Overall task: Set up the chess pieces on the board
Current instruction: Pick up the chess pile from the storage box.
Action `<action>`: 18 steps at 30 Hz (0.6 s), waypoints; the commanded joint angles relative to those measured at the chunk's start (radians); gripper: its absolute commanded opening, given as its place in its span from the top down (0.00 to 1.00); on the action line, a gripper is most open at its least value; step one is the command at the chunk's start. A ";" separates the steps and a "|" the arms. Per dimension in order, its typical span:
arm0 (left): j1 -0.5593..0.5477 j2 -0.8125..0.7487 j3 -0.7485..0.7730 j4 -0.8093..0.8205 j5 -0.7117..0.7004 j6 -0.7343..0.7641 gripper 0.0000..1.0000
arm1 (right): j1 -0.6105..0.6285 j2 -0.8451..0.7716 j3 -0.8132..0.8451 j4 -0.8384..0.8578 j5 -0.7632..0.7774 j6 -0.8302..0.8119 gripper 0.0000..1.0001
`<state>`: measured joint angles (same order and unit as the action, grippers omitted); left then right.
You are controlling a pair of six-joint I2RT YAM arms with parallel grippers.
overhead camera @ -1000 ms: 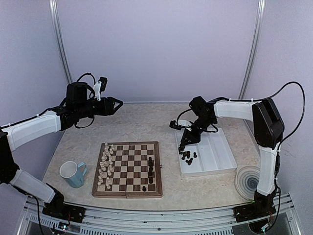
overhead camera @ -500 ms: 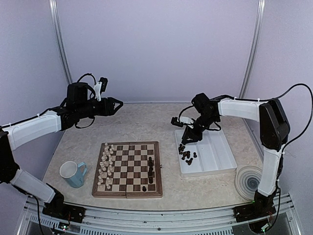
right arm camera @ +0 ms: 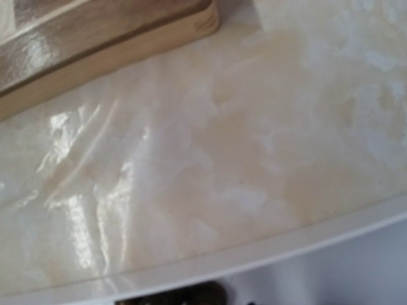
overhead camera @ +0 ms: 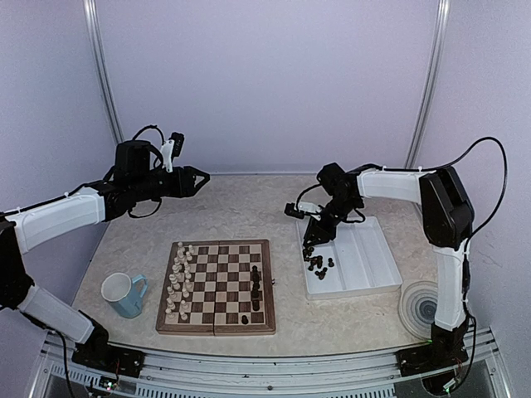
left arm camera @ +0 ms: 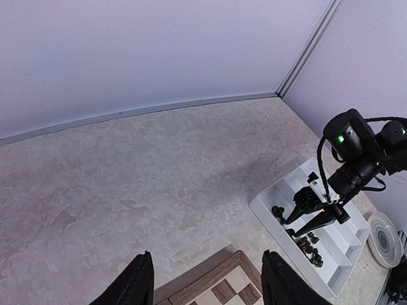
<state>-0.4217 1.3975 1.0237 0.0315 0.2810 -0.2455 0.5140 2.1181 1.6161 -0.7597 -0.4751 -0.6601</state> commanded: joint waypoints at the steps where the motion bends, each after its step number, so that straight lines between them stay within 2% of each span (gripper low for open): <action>1: -0.003 0.010 0.041 -0.003 0.010 0.014 0.42 | 0.003 0.033 0.032 -0.026 -0.028 0.002 0.71; 8: -0.003 0.018 0.042 -0.005 0.014 0.013 0.42 | 0.003 0.058 0.046 -0.044 -0.028 -0.001 0.72; 15: -0.003 0.023 0.042 -0.006 0.016 0.014 0.42 | 0.002 0.035 0.032 -0.041 -0.026 -0.003 0.85; 18: -0.003 0.024 0.042 -0.007 0.017 0.014 0.42 | 0.003 -0.005 0.015 -0.034 -0.005 -0.001 0.86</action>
<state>-0.4217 1.4105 1.0378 0.0216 0.2840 -0.2413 0.5140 2.1567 1.6375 -0.7815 -0.4866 -0.6601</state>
